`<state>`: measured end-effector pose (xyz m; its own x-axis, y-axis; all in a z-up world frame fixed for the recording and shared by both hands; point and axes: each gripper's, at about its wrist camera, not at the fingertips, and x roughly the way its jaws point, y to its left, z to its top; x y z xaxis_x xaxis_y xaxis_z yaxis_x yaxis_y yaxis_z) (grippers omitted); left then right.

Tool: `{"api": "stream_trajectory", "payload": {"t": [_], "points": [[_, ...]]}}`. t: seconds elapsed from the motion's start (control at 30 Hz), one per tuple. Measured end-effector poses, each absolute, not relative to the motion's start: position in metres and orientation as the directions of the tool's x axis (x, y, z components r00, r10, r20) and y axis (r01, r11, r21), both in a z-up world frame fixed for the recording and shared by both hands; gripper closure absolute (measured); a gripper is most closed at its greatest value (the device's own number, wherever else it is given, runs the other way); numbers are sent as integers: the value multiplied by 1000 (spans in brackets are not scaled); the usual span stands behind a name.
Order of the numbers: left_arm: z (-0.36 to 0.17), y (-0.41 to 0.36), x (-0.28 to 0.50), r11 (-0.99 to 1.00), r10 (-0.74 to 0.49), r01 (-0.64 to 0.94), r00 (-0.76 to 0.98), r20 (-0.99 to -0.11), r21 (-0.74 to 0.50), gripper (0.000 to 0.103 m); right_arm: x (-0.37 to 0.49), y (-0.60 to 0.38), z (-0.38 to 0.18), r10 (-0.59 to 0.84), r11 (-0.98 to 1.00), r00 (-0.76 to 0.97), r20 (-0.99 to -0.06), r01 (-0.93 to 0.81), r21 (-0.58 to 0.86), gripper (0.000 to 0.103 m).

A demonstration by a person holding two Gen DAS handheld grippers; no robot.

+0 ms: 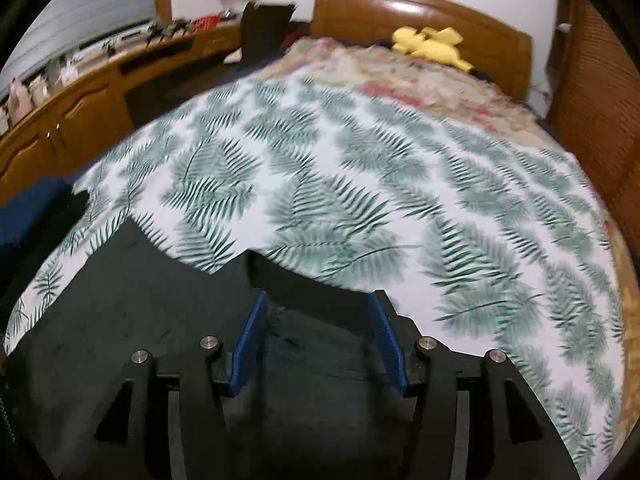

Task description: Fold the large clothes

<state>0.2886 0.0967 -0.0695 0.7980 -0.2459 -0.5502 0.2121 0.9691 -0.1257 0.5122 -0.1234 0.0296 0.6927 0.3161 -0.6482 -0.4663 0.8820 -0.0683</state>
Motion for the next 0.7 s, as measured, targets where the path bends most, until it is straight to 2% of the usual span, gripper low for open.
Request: {"api": "stream_trajectory", "payload": {"t": [0.13,0.3,0.47,0.53,0.6,0.67,0.7], "points": [[-80,79,292,961,-272,252,776,-569,-115,23,513,-177,29,246,922,718,-651,-381,-72,48],[-93,63,298,958,-274,270,755,-596,-99,23,527,-232,-6,137,960,693,-707,-269,-77,48],[-107,52,303,955,-273,282,729,-627,-88,23,550,-272,-48,177,974,594,-784,-220,53,48],[-111,49,305,955,-275,284,724,-633,-90,23,553,-277,-56,202,971,588,-783,-225,82,48],[-116,49,308,954,-279,284,716,-640,-98,23,557,-278,-60,236,963,575,-783,-244,112,65],[-118,49,310,955,-276,281,710,-648,-99,23,558,-275,-60,247,956,576,-779,-276,99,89],[-119,48,310,955,-275,280,709,-650,-100,23,558,-275,-61,242,955,589,-771,-286,81,93]]}}
